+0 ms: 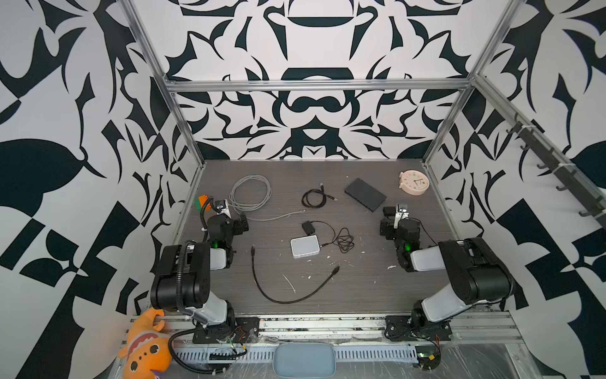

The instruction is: Insert the plug into the switch port

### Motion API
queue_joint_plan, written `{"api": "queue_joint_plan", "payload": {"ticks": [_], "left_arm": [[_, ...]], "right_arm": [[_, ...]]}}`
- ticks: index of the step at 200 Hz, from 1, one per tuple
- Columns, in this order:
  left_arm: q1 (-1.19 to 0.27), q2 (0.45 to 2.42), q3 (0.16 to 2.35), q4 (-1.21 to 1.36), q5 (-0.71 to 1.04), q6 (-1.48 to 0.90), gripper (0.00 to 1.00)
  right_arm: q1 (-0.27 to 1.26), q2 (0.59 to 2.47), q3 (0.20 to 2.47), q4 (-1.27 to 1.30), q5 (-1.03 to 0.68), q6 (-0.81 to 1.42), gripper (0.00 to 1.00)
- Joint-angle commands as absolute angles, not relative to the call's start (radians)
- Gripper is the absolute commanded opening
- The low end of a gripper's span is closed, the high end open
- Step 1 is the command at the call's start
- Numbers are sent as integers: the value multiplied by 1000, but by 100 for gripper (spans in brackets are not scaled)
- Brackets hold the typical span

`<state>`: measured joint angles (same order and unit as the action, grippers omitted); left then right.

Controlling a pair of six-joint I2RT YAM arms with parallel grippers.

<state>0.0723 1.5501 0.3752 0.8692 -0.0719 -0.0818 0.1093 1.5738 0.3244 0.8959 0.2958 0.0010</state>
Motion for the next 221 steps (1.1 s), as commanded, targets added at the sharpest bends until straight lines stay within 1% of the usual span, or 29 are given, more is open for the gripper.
{"api": "queue_joint_plan", "payload": {"ticks": [1, 192, 204, 209, 214, 221], "left_arm": [[77, 1549, 389, 872, -80, -98, 99], [78, 1550, 394, 864, -71, -91, 99], [85, 1542, 384, 874, -57, -91, 99], [88, 1534, 385, 894, -69, -93, 99], [94, 1509, 399, 866, -80, -109, 99], [104, 1460, 442, 726, -90, -125, 99]], "right_arm": [[114, 1553, 344, 933, 298, 13, 100], [114, 1554, 349, 929, 287, 10, 100], [114, 1553, 348, 931, 284, 11, 99], [114, 1551, 347, 934, 281, 11, 97], [114, 1548, 349, 932, 284, 4, 96], [114, 1524, 369, 874, 288, 6, 95]]}}
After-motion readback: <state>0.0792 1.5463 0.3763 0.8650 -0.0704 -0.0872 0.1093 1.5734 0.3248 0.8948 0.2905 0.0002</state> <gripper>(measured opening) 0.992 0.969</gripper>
